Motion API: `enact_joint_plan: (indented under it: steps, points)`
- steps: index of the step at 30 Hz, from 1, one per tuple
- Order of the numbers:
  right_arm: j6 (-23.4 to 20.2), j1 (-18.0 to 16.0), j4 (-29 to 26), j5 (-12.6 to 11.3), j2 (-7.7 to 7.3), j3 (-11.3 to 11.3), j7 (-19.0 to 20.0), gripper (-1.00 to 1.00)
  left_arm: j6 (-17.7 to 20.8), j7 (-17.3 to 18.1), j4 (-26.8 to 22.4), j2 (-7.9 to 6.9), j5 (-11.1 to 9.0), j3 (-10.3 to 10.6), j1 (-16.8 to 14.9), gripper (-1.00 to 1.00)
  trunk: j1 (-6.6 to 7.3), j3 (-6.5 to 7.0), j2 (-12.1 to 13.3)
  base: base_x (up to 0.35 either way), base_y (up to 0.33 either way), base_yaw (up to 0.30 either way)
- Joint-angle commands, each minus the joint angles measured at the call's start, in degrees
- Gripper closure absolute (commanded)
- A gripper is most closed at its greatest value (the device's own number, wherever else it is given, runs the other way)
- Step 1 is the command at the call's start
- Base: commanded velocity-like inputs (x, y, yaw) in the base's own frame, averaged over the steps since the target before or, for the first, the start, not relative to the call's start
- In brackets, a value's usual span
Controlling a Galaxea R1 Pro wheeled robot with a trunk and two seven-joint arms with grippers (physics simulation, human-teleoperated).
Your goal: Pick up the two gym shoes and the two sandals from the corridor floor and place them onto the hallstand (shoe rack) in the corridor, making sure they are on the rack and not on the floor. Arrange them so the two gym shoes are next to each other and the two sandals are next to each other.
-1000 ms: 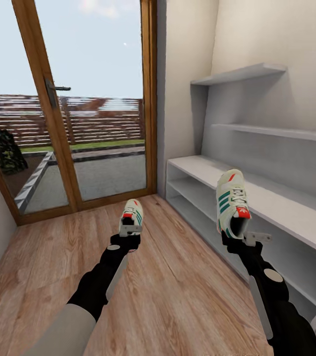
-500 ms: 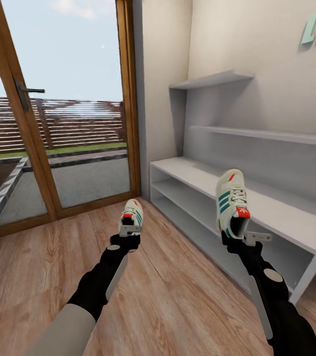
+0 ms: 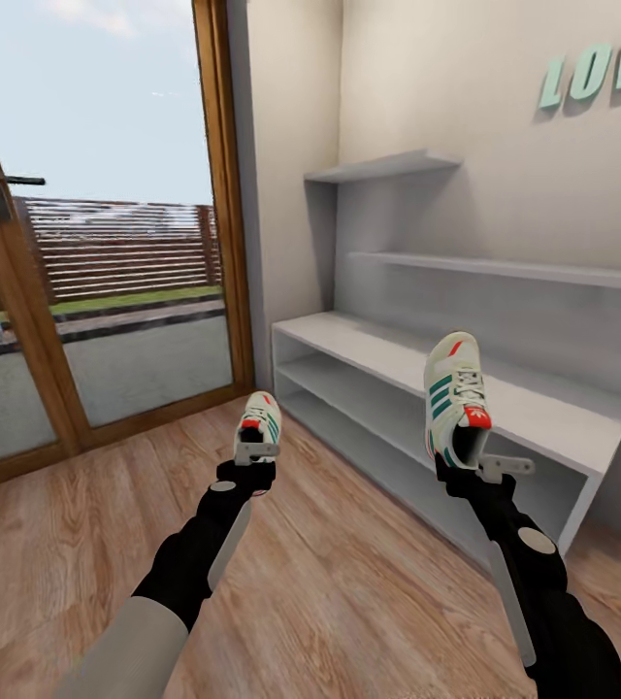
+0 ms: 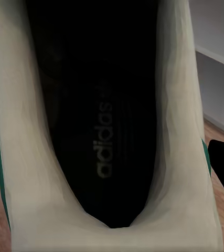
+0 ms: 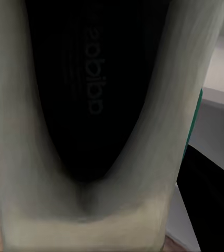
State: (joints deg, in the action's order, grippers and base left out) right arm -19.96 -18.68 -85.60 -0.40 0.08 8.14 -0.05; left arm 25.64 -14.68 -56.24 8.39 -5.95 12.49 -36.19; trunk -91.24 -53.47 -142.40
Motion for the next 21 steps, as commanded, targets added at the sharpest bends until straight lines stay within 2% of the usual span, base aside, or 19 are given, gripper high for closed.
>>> enact_joint_plan:
  steps: [1, 10, 21]
  points:
    - [-0.3, 0.0, -0.1, 0.0, 0.01, 0.0, 0.0, 1.00, 0.2, -0.5, -0.1, -0.04, -0.6, 0.2, 0.0, 1.00, 0.01, 0.00, 0.0, 0.002, 0.306, -0.241]
    - [-0.3, 0.0, -0.1, -0.2, 0.01, 0.0, 0.0, 1.00, 0.2, -0.5, -0.1, -0.04, -0.6, 0.2, 0.0, 1.00, 0.01, 0.55, 0.0, 0.020, 0.304, -0.241]
    - [-0.3, 0.0, -0.1, -0.2, 0.01, 0.0, 0.0, 1.00, 0.2, -0.5, -0.1, -0.02, -0.6, 0.2, 0.0, 1.00, 0.01, 1.22, 0.0, 0.025, 0.109, -0.240]
